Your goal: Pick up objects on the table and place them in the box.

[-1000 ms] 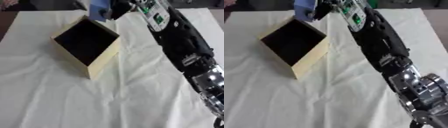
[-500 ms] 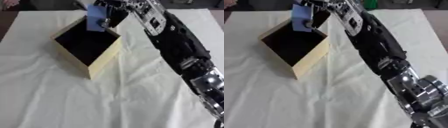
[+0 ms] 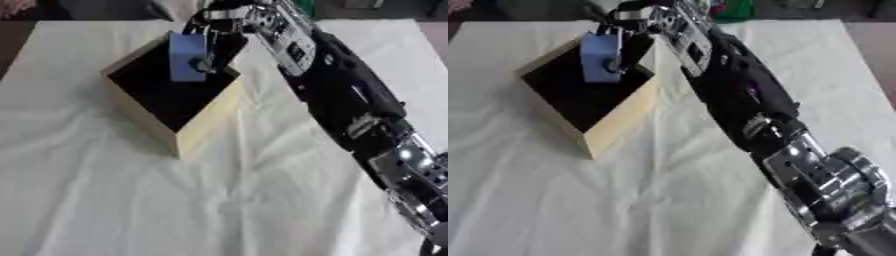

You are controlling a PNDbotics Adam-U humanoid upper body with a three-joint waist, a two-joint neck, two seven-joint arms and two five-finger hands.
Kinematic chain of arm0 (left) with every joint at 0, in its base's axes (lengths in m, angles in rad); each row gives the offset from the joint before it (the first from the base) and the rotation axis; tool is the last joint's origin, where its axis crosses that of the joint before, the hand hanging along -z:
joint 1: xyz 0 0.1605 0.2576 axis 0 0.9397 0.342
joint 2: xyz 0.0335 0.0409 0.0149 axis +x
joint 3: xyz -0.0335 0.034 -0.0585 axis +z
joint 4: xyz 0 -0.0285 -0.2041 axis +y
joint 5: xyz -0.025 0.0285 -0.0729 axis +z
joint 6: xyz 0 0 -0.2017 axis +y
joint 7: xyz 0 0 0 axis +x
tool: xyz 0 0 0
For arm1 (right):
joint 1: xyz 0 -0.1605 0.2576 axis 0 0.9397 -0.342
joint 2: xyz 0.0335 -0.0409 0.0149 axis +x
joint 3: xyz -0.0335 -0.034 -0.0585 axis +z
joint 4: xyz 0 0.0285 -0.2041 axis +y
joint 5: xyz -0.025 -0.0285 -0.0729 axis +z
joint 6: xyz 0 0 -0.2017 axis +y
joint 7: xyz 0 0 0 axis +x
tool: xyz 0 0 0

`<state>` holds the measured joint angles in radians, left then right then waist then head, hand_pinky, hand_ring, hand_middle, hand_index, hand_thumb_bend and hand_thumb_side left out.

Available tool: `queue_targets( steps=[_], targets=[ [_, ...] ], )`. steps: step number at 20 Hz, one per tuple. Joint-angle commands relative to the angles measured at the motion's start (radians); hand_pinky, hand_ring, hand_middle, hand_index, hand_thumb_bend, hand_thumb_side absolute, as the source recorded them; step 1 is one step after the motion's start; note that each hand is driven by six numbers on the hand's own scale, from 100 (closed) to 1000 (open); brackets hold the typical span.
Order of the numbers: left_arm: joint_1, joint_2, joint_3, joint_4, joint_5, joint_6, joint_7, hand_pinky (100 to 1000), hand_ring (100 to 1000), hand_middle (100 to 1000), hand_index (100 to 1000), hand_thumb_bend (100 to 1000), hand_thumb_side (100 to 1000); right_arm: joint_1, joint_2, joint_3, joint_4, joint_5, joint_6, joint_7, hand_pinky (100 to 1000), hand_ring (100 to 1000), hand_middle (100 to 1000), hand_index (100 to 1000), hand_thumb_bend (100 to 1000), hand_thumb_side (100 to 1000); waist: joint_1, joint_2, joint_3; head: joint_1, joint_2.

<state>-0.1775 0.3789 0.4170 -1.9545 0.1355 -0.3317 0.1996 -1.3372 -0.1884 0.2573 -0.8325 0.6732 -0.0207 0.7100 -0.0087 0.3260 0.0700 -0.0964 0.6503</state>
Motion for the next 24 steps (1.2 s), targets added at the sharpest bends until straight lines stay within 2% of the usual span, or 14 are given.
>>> queue_targets(
  steps=[1, 2, 4, 8, 10, 11, 12, 14, 15, 19, 24],
  targets=[
    [-0.009, 0.017, 0.006, -0.018, -0.001, 0.003, 0.0, 693, 620, 625, 725, 267, 100, -0.013, 0.005, -0.007, 0.012, 0.024, -0.026, 0.024, 804, 784, 713, 851, 100, 456, -0.012, -0.022, 0.004, -0.002, 0.001],
    [-0.009, 0.017, 0.006, -0.018, -0.001, 0.003, 0.0, 693, 620, 624, 724, 266, 100, -0.014, 0.005, -0.009, 0.012, 0.03, -0.034, 0.028, 821, 804, 753, 872, 100, 525, -0.012, -0.022, 0.004, -0.002, 0.001],
    [-0.008, 0.017, 0.007, -0.018, -0.001, 0.003, 0.001, 693, 620, 624, 724, 262, 100, -0.015, 0.005, -0.011, 0.01, 0.043, -0.05, 0.031, 832, 814, 778, 889, 100, 593, -0.011, -0.021, 0.004, -0.003, 0.0],
    [-0.007, 0.016, 0.007, -0.016, -0.002, 0.005, 0.001, 693, 619, 623, 723, 261, 100, -0.015, 0.006, -0.014, 0.006, 0.066, -0.071, 0.023, 842, 822, 788, 895, 100, 639, -0.01, -0.021, 0.005, -0.006, -0.002],
    [-0.006, 0.017, 0.007, -0.016, -0.002, 0.005, 0.002, 693, 618, 620, 722, 260, 100, -0.015, 0.007, -0.015, 0.005, 0.071, -0.08, 0.016, 827, 807, 735, 864, 100, 565, -0.008, -0.022, 0.005, -0.007, -0.004],
    [-0.006, 0.017, 0.007, -0.015, -0.003, 0.005, 0.002, 692, 618, 619, 722, 260, 100, -0.015, 0.007, -0.017, 0.003, 0.071, -0.081, 0.007, 823, 797, 672, 837, 100, 488, -0.008, -0.022, 0.005, -0.007, -0.005],
    [-0.006, 0.017, 0.007, -0.015, -0.003, 0.005, 0.002, 692, 618, 619, 722, 261, 100, -0.015, 0.007, -0.019, 0.002, 0.071, -0.079, -0.006, 809, 776, 587, 783, 100, 373, -0.008, -0.023, 0.004, -0.007, -0.006],
    [-0.005, 0.016, 0.008, -0.014, -0.004, 0.006, 0.003, 692, 617, 619, 722, 261, 100, -0.015, 0.006, -0.024, -0.006, 0.07, -0.064, -0.039, 792, 747, 514, 710, 100, 172, -0.007, -0.023, 0.004, -0.009, -0.008],
    [-0.005, 0.015, 0.008, -0.014, -0.004, 0.007, 0.003, 692, 617, 619, 722, 262, 100, -0.016, 0.005, -0.027, -0.014, 0.07, -0.054, -0.057, 780, 727, 480, 661, 100, 108, -0.006, -0.024, 0.004, -0.008, -0.008],
    [-0.001, 0.014, 0.01, -0.014, -0.007, 0.006, 0.004, 693, 617, 619, 722, 262, 100, -0.022, 0.002, -0.042, -0.074, 0.065, 0.0, -0.128, 749, 668, 406, 571, 100, 110, -0.003, -0.027, 0.001, -0.005, -0.015],
    [0.003, 0.015, 0.009, -0.013, -0.009, 0.007, 0.002, 693, 617, 619, 722, 261, 100, -0.027, -0.002, -0.027, -0.102, 0.034, 0.021, -0.203, 743, 653, 398, 565, 100, 111, -0.003, -0.032, -0.002, 0.0, -0.018]
  ],
)
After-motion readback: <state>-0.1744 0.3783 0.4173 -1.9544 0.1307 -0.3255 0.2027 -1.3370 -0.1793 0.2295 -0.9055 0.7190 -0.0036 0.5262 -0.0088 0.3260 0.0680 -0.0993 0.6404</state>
